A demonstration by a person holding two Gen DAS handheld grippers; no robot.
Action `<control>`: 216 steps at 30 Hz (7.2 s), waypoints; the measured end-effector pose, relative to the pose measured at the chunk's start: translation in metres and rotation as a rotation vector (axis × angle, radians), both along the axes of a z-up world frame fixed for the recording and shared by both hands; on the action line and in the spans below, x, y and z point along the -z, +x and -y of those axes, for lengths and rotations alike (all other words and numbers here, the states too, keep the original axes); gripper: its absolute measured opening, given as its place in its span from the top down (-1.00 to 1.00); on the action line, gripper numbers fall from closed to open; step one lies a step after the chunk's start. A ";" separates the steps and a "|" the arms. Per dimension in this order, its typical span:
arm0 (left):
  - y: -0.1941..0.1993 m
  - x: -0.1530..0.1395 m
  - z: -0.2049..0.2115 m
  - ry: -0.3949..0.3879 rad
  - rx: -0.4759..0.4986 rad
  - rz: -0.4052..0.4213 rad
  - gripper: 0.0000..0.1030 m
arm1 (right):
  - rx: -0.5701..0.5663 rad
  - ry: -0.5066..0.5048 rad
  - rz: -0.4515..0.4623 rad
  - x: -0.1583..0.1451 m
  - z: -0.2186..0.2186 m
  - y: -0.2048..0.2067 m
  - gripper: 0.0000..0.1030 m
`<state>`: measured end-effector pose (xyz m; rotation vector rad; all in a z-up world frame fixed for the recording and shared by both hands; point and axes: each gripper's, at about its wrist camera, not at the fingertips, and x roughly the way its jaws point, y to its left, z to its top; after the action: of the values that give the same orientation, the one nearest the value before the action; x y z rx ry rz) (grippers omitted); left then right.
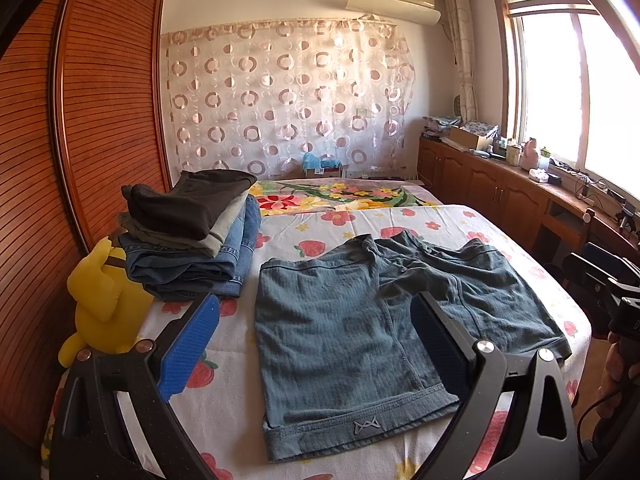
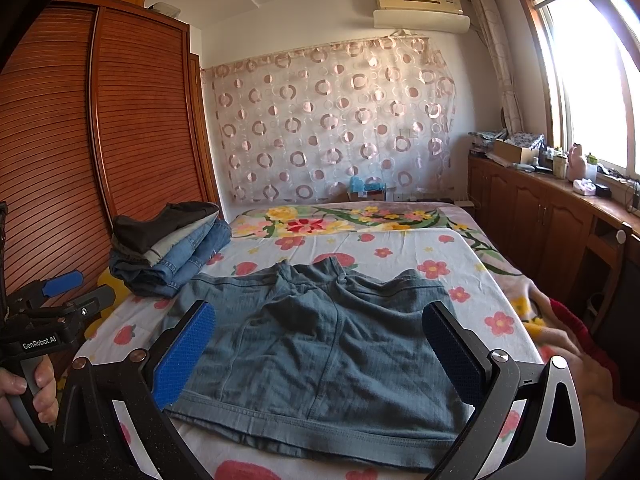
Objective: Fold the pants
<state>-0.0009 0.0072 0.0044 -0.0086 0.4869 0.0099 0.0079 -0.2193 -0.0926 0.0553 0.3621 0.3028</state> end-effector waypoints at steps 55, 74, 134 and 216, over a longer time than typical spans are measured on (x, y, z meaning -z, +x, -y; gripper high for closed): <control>-0.002 0.001 0.001 -0.002 -0.002 0.010 -0.88 | -0.001 0.002 -0.004 0.001 -0.001 0.000 -1.00; 0.016 0.023 -0.002 -0.002 -0.005 -0.095 -0.88 | -0.032 -0.039 -0.081 0.008 0.006 0.013 -1.00; -0.016 0.103 -0.054 -0.146 0.129 -0.345 0.43 | 0.004 -0.208 -0.259 0.021 0.018 -0.003 -1.00; 0.100 0.062 0.090 -0.027 0.438 -0.321 -0.55 | -0.033 -0.109 -0.225 -0.011 0.057 0.013 0.06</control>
<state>0.0996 -0.0826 -0.0577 0.0746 0.8014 -0.4303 0.0207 -0.2763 -0.0814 -0.0236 0.6031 0.3093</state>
